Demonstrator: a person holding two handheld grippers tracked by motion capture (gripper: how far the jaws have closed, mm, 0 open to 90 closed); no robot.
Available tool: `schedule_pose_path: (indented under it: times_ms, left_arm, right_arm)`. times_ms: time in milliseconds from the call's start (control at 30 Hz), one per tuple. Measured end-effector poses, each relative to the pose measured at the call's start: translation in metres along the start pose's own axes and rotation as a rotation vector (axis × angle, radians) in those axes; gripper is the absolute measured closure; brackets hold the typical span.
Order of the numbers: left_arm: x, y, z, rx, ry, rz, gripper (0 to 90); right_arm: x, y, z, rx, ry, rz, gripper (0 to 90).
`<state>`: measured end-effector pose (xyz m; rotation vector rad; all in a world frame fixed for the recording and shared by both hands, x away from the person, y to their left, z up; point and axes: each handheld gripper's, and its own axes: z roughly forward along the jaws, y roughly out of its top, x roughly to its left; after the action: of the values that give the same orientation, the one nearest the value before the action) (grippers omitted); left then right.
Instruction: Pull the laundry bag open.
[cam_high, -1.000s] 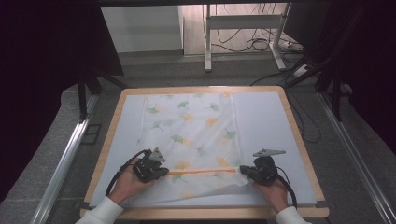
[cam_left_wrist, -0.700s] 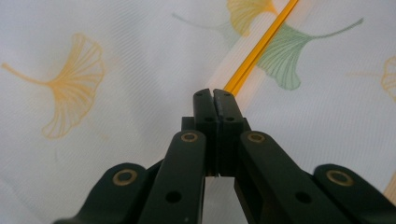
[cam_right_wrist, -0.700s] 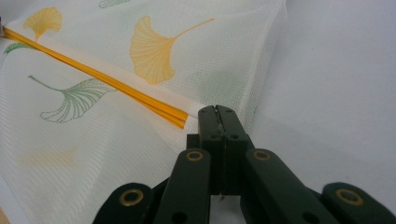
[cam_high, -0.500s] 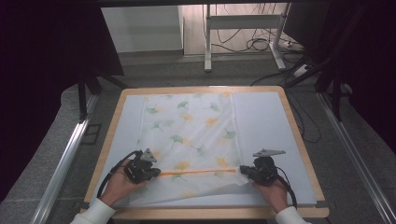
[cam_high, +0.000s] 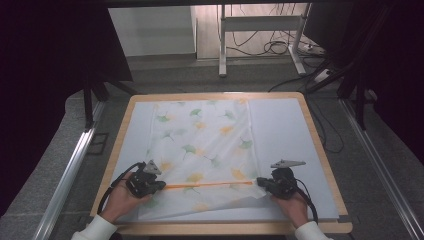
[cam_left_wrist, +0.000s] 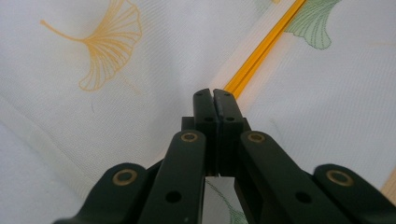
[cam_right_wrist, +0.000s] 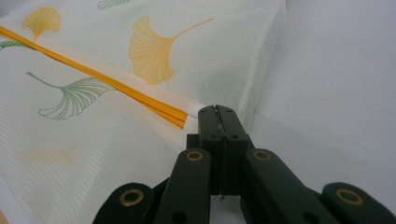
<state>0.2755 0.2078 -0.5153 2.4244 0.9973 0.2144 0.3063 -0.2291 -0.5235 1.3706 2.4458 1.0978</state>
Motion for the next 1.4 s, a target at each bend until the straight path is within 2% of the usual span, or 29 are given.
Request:
schedule_pose_path:
  times_ms: [400,833,1133,1267,1300,1400]
  left_arm:
    - [0.003,-0.005,-0.003,0.005,-0.001,-0.004,89.9]
    - [0.009,-0.013,-0.010,0.030,0.020,-0.007,90.0]
    - [0.017,-0.026,-0.017,0.030,0.031,-0.037,89.9]
    - [0.019,-0.029,-0.020,0.041,0.053,-0.033,89.9]
    - [0.020,-0.031,-0.020,0.050,0.080,-0.033,89.9]
    - [0.026,-0.038,-0.025,0.023,0.045,-0.062,90.0]
  right_arm:
    - [0.000,0.000,0.000,-0.001,0.000,-0.002,90.0]
    - [0.000,0.000,0.000,-0.001,0.000,-0.005,90.0]
    - [0.000,0.000,0.000,0.001,0.001,-0.008,90.0]
    - [0.001,0.000,0.000,0.000,-0.003,-0.006,90.0]
    - [0.001,0.000,0.000,-0.001,-0.004,-0.006,90.0]
    - [0.001,-0.001,0.000,-0.004,-0.007,-0.006,90.0]
